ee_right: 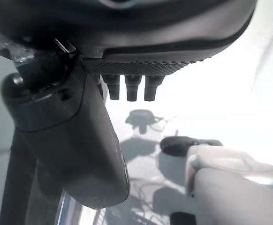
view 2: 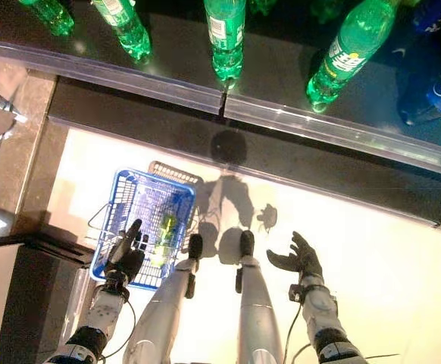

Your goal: Pick up the drink and place into the basket.

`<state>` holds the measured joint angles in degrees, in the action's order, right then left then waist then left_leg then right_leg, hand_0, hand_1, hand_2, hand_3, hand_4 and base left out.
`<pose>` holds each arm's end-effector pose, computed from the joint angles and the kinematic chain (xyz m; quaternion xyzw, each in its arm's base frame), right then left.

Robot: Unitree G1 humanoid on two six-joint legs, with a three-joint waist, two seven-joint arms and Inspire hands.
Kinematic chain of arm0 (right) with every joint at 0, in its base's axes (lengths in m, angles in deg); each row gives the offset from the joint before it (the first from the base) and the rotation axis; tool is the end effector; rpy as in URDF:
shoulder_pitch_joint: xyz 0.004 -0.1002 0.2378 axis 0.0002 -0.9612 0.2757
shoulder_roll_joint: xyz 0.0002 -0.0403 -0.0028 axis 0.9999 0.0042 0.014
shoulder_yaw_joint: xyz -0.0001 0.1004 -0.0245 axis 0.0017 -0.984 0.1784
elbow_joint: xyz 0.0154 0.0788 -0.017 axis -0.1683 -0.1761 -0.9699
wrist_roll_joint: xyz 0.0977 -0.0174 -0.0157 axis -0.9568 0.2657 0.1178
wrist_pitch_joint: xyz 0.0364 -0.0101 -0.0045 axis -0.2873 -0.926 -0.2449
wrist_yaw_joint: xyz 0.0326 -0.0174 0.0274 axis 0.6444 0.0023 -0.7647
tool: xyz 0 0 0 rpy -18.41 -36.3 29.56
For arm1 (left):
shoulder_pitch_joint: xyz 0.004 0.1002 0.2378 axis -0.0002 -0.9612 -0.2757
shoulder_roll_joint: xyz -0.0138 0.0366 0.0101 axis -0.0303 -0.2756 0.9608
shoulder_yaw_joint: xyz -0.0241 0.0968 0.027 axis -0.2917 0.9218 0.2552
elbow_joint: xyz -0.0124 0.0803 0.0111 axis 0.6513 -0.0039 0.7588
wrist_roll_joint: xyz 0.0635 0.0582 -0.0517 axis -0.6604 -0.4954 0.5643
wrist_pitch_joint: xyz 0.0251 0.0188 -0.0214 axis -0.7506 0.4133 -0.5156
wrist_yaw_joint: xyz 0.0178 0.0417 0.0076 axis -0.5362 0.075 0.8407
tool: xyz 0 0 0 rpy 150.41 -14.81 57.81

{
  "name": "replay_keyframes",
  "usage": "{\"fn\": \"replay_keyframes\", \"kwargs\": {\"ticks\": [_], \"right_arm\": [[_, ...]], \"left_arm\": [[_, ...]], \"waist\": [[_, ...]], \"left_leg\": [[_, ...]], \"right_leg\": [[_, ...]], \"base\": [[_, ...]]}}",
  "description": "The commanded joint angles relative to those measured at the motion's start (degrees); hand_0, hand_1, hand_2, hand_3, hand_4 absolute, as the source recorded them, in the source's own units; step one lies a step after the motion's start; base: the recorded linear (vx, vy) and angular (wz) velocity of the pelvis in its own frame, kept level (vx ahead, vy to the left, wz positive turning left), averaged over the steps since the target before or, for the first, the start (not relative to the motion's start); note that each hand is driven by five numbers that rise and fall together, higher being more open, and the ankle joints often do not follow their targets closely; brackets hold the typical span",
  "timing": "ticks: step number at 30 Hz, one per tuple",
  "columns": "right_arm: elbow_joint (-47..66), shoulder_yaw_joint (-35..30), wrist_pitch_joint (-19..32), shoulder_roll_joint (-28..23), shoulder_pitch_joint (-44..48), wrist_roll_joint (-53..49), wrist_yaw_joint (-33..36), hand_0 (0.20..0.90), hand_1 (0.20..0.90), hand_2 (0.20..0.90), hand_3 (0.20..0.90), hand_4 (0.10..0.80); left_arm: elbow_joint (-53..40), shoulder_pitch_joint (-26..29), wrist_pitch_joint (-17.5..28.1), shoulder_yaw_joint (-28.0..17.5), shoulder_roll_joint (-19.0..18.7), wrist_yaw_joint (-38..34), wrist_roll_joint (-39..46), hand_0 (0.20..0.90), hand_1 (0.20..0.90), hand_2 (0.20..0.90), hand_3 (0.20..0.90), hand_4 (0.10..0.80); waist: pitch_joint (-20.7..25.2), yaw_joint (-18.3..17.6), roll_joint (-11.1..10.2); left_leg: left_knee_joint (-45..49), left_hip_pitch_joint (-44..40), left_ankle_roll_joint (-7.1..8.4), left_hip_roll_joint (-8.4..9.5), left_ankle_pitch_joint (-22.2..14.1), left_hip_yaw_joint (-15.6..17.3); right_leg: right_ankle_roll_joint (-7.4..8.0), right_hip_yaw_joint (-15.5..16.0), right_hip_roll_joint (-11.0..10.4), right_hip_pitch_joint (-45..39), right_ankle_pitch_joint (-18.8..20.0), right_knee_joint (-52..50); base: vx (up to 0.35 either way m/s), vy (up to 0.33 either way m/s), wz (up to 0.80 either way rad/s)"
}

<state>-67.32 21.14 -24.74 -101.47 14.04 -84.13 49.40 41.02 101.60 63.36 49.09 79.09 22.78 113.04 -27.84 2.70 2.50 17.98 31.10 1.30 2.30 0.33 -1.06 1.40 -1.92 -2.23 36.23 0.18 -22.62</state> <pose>0.2139 -0.2399 -0.0294 -0.0684 0.1581 -0.0808 0.9817 0.2105 0.1938 -0.0464 -0.5554 0.0962 0.1585 0.8106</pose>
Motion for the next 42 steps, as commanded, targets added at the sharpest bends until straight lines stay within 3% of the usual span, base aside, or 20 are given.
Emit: {"fn": "replay_keyframes", "kwargs": {"ticks": [1,4,8,12,16,20,25,32,42], "right_arm": [[12.5,4.1,4.3,-4.1,-2.1,9.7,3.2,0.9,0.9,0.9,0.9,0.8],[23.9,6.9,3.7,-6.1,-4.5,19.1,2.3,0.9,0.9,0.9,0.9,0.8],[34.7,8.6,3.7,-9.7,-6.2,22.0,-2.3,0.9,0.9,0.9,0.9,0.8],[43.8,7.3,7.8,-12.8,-6.4,21.6,-5.6,0.9,0.9,0.9,0.9,0.8],[51.7,3.9,14.1,-14.7,-5.8,20.3,-4.5,0.9,0.9,0.9,0.9,0.8],[56.2,-0.3,19.4,-13.9,-6.1,19.1,-2.4,0.9,0.9,0.9,0.9,0.8],[58.8,-6.1,22.7,-10.5,-6.0,8.8,-3.1,0.9,0.9,0.9,0.9,0.8],[62.1,-8.3,22.2,-7.8,-3.8,7.2,-2.4,0.9,0.9,0.9,0.9,0.8],[57.6,-4.9,13.6,-8.4,4.9,11.6,6.4,0.9,0.9,0.9,0.9,0.8]], "left_arm": [[-10.6,-2.8,8.1,-3.5,-4.0,2.7,2.9,0.3,0.3,0.3,0.2,0.1],[-12.2,-4.0,8.2,-4.4,-4.3,0.9,3.1,0.3,0.3,0.3,0.2,0.1],[-13.2,-5.5,8.0,-4.7,-4.6,-0.1,3.8,0.3,0.3,0.3,0.2,0.1],[-13.0,-6.7,8.0,-4.4,-4.9,0.1,4.5,0.3,0.3,0.3,0.2,0.1],[-13.2,-7.2,7.9,-5.0,-4.8,-0.7,4.7,0.3,0.3,0.3,0.2,0.1],[-13.3,-8.3,7.6,-6.1,-3.8,-0.6,4.7,0.3,0.3,0.3,0.2,0.1],[-13.1,-9.2,6.7,-8.0,-2.8,-0.6,4.0,0.3,0.3,0.3,0.2,0.1],[-12.8,-9.4,6.2,-8.4,-2.5,-0.8,4.0,0.3,0.3,0.3,0.2,0.1],[-11.9,-8.0,5.8,-6.8,-3.2,-1.4,4.3,0.3,0.3,0.3,0.2,0.1]], "waist": [[3.4,0.1,-0.2],[3.6,-0.5,-0.8],[4.0,-1.1,-1.2],[4.4,-1.4,-1.1],[4.4,-2.0,-0.9],[4.5,-2.3,-0.7],[4.4,-2.6,-0.3],[3.9,-2.5,0.2],[2.3,-0.6,0.5]], "left_leg": [[4.2,0.9,-4.87,5.35,-4.3,0.2],[4.3,0.4,-4.74,5.54,-4.3,0.4],[3.7,-0.9,-4.62,5.52,-4.1,0.5],[2.2,-2.4,-4.51,5.47,-3.8,0.6],[2.1,-3.1,-4.53,5.27,-4.3,0.8],[2.5,-3.7,-4.69,5.19,-5.1,0.9],[3.5,-4.2,-4.95,4.99,-6.2,1.2],[4.4,-4.7,-5.02,4.92,-6.9,1.2],[6.0,-4.0,-4.87,5.2,-6.7,0.7]], "right_leg": [[-0.13,6.0,1.7,-3.4,0.5,5.4],[0.02,6.0,1.7,-4.1,0.3,5.6],[0.33,5.5,1.8,-5.6,0.1,6.5],[0.71,4.9,1.9,-7.3,0.2,7.8],[0.89,4.3,1.9,-8.4,0.0,8.5],[0.94,3.9,2.0,-9.2,-0.5,8.3],[1.01,3.6,1.8,-9.8,-1.2,7.8],[0.74,3.3,1.4,-10.7,-1.6,7.6],[0.14,4.7,0.8,-10.9,-1.6,6.8]], "base": [[0.0,0.0,0.0],[0.0,0.0,0.0],[0.008,0.003,0.0],[0.0,0.0,0.0],[0.028,0.038,-0.02],[0.049,0.04,-0.03],[0.046,0.039,-0.02],[0.041,0.03,-0.02],[0.02,0.003,0.01]]}}
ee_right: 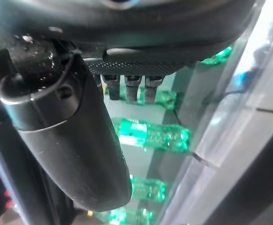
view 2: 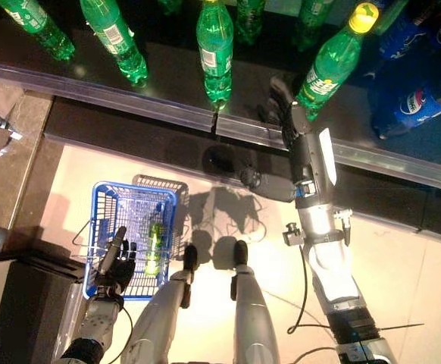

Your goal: Pick up the drink and place into the basket.

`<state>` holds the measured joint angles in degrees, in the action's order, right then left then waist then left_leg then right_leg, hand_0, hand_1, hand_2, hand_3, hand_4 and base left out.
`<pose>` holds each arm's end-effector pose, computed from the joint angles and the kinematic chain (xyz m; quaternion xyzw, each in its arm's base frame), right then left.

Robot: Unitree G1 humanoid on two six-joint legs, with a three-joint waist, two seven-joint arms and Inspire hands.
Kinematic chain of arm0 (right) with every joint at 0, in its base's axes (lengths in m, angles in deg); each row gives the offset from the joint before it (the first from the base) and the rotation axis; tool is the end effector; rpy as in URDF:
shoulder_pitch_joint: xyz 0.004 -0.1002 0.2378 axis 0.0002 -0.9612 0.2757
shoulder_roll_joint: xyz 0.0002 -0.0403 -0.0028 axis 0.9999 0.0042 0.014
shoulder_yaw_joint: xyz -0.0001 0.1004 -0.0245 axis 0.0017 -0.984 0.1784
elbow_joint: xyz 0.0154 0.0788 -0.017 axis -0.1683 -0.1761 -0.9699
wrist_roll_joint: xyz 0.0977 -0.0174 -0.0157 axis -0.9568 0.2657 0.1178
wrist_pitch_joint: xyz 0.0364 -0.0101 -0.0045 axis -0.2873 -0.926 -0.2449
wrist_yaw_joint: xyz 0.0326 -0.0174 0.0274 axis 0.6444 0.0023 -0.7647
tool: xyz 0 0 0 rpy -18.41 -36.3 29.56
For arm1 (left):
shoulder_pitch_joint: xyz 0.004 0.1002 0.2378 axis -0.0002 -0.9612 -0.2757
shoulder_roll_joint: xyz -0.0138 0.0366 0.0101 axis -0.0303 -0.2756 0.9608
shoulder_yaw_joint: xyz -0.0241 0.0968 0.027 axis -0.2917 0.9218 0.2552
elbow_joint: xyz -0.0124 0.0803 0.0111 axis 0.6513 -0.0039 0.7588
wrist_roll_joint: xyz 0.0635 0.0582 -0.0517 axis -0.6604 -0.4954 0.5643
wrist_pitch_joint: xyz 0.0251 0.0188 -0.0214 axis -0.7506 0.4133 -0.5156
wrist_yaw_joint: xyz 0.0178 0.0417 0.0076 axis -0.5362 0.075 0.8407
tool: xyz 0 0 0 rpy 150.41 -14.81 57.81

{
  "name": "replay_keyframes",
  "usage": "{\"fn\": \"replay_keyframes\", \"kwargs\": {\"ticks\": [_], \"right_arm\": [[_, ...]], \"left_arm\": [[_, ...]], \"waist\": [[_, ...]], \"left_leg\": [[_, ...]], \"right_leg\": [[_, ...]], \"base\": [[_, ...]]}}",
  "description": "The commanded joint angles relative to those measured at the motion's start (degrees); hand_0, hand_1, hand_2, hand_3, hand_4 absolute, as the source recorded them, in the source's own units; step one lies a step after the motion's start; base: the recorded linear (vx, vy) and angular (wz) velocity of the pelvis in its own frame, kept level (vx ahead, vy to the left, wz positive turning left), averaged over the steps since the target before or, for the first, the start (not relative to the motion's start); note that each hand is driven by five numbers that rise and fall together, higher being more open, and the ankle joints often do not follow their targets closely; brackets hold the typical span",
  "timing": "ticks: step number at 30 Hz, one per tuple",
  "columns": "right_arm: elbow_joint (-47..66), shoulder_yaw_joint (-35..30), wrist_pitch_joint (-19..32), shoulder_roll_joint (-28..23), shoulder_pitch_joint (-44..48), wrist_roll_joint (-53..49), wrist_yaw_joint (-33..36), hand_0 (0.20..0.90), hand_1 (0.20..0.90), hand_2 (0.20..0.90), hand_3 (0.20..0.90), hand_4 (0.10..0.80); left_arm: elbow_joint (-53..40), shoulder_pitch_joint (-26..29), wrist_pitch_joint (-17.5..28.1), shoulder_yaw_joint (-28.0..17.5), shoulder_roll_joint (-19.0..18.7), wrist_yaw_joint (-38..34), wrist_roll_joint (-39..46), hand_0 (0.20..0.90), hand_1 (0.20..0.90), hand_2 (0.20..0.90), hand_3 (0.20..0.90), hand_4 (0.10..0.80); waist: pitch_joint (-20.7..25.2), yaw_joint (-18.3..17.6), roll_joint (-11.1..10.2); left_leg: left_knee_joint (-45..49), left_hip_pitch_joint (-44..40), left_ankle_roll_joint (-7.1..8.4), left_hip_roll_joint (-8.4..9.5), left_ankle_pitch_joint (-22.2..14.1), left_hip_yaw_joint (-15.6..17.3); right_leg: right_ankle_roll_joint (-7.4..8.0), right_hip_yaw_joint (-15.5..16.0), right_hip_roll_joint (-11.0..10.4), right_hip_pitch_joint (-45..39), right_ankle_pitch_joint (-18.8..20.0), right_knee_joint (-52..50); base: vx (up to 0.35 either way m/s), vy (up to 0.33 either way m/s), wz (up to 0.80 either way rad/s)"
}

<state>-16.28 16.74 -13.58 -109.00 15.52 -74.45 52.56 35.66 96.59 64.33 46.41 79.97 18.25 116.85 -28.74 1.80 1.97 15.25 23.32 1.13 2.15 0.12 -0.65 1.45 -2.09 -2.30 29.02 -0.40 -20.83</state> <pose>0.2422 -0.2029 0.1358 -0.1195 -0.3725 0.0472 0.9191 0.1940 0.1980 -0.0500 -0.5882 0.0883 0.2204 0.7731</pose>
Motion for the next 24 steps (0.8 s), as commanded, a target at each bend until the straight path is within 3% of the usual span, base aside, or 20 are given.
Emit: {"fn": "replay_keyframes", "kwargs": {"ticks": [1,6,11,24], "right_arm": [[6.2,0.3,1.2,-1.0,5.0,2.5,4.1,0.9,0.9,0.9,0.9,0.8],[3.5,2.5,-5.4,-1.6,12.0,0.5,7.3,0.9,0.9,0.9,0.9,0.8],[-0.5,3.3,-8.7,-1.6,17.0,-1.1,10.0,0.9,0.9,0.9,0.9,0.8],[-9.9,1.4,-10.3,-2.5,26.8,-8.7,18.9,0.9,0.9,0.9,0.9,0.8]], "left_arm": [[-6.5,-2.5,4.9,-3.8,-4.2,2.9,0.5,0.3,0.3,0.3,0.2,0.1],[-6.2,-0.6,4.7,-2.8,-4.8,1.8,0.1,0.3,0.3,0.3,0.2,0.1],[-6.2,0.5,4.2,-2.5,-5.5,1.5,-0.2,0.3,0.3,0.3,0.2,0.1],[-6.1,2.4,3.0,-2.2,-7.6,1.6,-0.4,0.3,0.3,0.3,0.2,0.1]], "waist": [[2.9,0.6,1.0],[1.6,2.1,0.9],[0.6,3.4,0.5],[-1.1,6.1,-0.5]], "left_leg": [[8.8,4.0,-4.74,5.41,-6.5,0.2],[9.6,4.8,-4.81,5.63,-6.2,-0.3],[10.4,5.9,-4.93,5.79,-6.2,-0.6],[12.2,8.7,-5.48,6.22,-7.2,-1.5]], "right_leg": [[0.04,5.0,0.8,-3.5,-1.0,4.9],[-0.15,5.8,0.8,-2.9,-1.0,4.0],[-0.12,6.4,0.8,-1.8,-1.0,3.0],[0.53,7.8,0.9,0.8,-0.7,1.2]], "base": [[0.0,0.0,0.0],[0.004,0.0,0.02],[0.001,-0.008,0.15],[0.006,-0.004,0.06]]}}
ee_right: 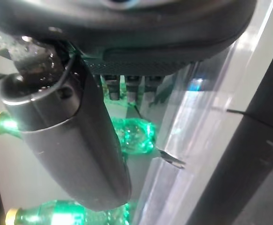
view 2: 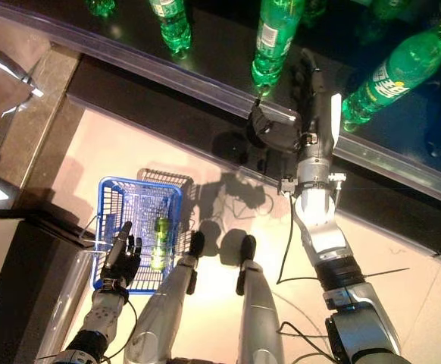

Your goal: Pick up the drink and place into the basket.

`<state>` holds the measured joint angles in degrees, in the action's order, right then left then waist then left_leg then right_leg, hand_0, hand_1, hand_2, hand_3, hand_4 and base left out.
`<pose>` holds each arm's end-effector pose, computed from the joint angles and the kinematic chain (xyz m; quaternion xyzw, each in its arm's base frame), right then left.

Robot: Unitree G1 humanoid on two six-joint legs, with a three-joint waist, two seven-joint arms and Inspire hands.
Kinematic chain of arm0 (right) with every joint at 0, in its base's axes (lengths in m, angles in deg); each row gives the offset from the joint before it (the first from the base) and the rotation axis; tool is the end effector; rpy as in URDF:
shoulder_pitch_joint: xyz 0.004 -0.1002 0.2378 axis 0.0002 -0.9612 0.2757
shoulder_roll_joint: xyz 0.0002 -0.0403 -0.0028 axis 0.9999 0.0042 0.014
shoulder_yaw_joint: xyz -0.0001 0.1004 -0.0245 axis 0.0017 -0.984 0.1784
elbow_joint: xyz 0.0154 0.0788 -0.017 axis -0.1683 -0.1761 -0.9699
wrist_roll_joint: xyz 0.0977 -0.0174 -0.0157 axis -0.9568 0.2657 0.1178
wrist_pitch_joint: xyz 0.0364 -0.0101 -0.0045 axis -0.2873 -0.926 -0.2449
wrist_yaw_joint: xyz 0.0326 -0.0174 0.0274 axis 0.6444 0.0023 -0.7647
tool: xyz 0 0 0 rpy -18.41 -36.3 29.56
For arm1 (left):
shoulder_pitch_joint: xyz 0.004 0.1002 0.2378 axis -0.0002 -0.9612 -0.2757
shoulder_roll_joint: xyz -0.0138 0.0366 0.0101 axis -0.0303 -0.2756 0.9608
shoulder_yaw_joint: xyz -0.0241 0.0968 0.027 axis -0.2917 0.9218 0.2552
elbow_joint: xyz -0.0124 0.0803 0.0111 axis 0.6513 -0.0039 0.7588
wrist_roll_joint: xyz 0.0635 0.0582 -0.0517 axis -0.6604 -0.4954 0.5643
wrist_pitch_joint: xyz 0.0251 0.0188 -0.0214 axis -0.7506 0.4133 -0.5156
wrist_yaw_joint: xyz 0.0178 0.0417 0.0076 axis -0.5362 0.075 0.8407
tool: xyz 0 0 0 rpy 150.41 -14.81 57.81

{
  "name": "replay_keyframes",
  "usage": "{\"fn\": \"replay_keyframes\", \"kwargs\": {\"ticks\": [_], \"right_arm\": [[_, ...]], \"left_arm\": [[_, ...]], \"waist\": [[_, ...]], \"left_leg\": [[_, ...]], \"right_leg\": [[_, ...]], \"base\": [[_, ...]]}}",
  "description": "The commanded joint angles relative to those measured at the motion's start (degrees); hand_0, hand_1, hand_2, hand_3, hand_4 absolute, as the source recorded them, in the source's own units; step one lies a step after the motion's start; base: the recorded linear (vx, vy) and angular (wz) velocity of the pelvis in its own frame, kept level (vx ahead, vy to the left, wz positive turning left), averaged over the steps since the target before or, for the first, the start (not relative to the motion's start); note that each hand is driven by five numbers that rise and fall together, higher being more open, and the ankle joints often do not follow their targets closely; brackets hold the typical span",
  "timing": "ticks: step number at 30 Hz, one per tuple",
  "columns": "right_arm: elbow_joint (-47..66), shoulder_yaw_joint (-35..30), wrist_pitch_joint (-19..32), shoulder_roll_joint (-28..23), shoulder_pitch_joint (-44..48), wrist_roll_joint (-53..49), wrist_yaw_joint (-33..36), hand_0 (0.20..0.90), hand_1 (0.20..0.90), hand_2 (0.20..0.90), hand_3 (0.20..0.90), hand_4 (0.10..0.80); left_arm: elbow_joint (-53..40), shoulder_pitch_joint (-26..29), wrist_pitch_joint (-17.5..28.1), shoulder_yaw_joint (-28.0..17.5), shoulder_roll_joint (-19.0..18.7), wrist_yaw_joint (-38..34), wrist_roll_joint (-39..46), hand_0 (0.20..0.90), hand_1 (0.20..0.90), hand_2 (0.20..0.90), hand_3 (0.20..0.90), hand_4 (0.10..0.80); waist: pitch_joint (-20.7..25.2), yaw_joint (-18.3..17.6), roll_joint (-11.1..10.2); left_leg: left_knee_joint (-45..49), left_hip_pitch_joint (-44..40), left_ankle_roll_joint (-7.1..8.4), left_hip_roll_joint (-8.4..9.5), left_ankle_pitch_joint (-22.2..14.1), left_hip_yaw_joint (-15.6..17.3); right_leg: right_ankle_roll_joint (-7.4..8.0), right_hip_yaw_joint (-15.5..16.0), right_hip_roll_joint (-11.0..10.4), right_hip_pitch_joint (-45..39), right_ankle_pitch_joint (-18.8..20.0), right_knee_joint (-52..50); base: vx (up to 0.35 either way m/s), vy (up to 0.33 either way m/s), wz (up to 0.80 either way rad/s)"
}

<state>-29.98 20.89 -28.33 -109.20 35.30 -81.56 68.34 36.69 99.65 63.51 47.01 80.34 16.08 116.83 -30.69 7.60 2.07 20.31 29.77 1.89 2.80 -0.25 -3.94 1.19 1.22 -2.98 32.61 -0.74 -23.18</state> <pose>0.3010 -0.1911 0.1750 -0.0543 -0.3031 -0.0952 0.9466 0.2081 0.1915 -0.0433 -0.5923 0.0998 0.2123 0.7708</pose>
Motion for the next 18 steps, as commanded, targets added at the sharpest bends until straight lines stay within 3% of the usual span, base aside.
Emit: {"fn": "replay_keyframes", "kwargs": {"ticks": [1,18], "right_arm": [[3.5,-2.9,4.6,-2.5,7.3,-1.7,3.5,0.9,0.9,0.9,0.9,0.8],[0.2,-2.8,3.1,-6.0,14.1,-5.3,5.0,0.9,0.9,0.9,0.9,0.8]], "left_arm": [[-7.1,-0.7,3.7,-2.8,-8.0,3.9,-0.4,0.3,0.3,0.3,0.2,0.1],[-7.2,-0.5,2.5,-2.6,-10.8,4.5,0.2,0.3,0.3,0.3,0.2,0.1]], "waist": [[0.9,0.4,-0.6],[0.9,1.9,-2.1]], "left_leg": [[7.3,2.4,-6.27,5.61,-6.9,1.8],[9.6,5.1,-6.99,6.39,-8.6,1.2]], "right_leg": [[0.83,4.6,1.5,-2.6,-0.3,3.5],[2.02,4.7,1.6,-0.4,0.6,3.0]], "base": [[0.025,0.008,0.04],[0.012,0.001,0.04]]}}
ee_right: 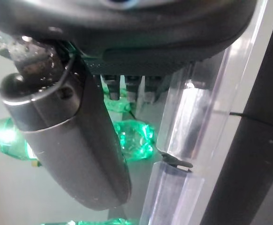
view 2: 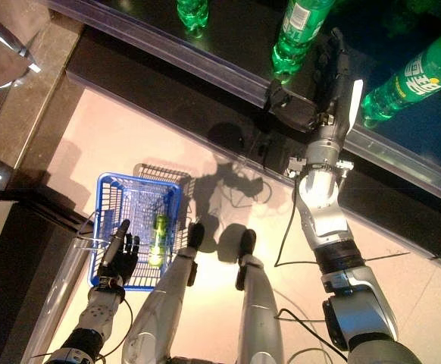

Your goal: Pick up the drink and place into the basket.

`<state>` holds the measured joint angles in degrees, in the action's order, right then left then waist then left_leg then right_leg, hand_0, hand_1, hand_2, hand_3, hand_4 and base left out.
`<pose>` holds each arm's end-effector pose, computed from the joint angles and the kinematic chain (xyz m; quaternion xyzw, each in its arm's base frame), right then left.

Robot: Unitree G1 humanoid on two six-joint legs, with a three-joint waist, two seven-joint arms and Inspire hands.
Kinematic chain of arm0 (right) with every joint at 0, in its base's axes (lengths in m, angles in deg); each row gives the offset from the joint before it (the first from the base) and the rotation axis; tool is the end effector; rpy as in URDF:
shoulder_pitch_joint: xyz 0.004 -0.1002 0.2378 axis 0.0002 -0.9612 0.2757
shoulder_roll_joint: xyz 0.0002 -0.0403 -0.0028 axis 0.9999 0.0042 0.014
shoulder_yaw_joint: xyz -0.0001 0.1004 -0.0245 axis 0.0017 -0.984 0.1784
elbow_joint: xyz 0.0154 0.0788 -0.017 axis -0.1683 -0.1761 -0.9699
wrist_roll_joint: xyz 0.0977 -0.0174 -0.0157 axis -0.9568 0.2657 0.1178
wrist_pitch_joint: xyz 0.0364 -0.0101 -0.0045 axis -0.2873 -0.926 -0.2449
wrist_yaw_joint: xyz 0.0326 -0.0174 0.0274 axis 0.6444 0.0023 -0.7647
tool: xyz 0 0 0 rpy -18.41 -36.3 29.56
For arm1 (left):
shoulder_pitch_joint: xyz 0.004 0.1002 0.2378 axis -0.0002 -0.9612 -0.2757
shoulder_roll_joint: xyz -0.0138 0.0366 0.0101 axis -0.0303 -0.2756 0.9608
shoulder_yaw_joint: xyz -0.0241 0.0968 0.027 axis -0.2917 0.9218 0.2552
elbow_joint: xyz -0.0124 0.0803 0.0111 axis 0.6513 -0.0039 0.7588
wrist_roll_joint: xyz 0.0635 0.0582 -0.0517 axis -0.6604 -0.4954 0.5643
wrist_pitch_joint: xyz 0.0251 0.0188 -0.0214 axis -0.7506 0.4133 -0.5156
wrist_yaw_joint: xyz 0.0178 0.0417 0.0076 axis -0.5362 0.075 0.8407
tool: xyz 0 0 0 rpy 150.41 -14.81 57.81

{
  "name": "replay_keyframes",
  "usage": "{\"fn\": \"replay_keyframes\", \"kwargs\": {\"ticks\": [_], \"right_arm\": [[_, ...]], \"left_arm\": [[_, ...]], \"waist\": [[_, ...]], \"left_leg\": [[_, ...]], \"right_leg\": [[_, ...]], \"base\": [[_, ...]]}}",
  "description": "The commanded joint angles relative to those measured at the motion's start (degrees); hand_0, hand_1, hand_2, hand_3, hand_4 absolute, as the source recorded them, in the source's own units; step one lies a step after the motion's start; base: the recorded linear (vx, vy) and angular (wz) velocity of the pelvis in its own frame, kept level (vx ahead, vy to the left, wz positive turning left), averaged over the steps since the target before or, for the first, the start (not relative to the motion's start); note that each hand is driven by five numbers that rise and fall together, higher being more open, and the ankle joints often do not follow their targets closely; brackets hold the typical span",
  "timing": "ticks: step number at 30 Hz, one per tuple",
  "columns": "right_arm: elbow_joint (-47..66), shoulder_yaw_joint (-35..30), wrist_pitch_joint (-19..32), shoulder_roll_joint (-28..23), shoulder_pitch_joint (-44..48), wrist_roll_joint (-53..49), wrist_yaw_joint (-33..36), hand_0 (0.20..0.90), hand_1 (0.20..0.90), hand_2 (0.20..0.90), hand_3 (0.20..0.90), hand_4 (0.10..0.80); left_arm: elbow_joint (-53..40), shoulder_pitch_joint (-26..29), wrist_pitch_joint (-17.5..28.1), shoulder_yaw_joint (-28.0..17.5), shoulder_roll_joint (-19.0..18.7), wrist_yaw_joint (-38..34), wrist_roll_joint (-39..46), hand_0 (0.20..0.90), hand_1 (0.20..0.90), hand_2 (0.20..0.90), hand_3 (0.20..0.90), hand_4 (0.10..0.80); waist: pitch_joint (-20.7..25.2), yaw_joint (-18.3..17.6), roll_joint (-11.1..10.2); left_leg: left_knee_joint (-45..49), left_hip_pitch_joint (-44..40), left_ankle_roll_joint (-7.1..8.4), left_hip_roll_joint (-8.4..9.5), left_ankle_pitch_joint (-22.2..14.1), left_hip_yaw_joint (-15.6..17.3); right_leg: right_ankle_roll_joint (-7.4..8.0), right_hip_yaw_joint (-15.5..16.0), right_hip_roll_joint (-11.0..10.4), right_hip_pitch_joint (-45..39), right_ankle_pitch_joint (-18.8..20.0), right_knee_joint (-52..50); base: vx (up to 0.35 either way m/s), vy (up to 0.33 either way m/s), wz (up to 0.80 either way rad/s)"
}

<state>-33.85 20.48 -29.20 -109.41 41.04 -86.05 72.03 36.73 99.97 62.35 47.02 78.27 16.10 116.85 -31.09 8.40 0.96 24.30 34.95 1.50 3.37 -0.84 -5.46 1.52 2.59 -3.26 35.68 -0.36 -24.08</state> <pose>0.3132 -0.1921 0.1952 -0.0082 -0.3068 -0.1356 0.9420 0.2099 0.2015 -0.0401 -0.5826 0.0994 0.2083 0.7793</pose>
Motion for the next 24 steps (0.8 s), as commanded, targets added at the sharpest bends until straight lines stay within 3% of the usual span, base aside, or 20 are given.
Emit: {"fn": "replay_keyframes", "kwargs": {"ticks": [1,24], "right_arm": [[3.8,-2.3,3.6,-6.1,8.9,-0.9,1.5,0.9,0.9,0.9,0.9,0.8],[-16.2,3.9,1.3,-11.8,24.8,-20.3,0.0,0.9,0.9,0.9,0.9,0.8]], "left_arm": [[-7.3,-0.8,3.7,-2.5,-8.9,4.4,0.2,0.3,0.3,0.3,0.2,0.1],[-5.9,1.0,0.0,-1.4,-16.1,5.8,1.8,0.3,0.3,0.3,0.2,0.1]], "waist": [[1.3,1.2,-1.1],[1.3,5.6,-3.2]], "left_leg": [[5.7,0.1,-6.6,5.85,-8.1,2.7],[6.9,0.8,-6.5,6.84,-9.6,-0.3]], "right_leg": [[1.75,3.4,1.9,-3.4,0.2,3.9],[2.9,5.6,1.7,-4.2,0.9,4.3]], "base": [[0.014,-0.034,-0.01],[0.015,-0.031,0.04]]}}
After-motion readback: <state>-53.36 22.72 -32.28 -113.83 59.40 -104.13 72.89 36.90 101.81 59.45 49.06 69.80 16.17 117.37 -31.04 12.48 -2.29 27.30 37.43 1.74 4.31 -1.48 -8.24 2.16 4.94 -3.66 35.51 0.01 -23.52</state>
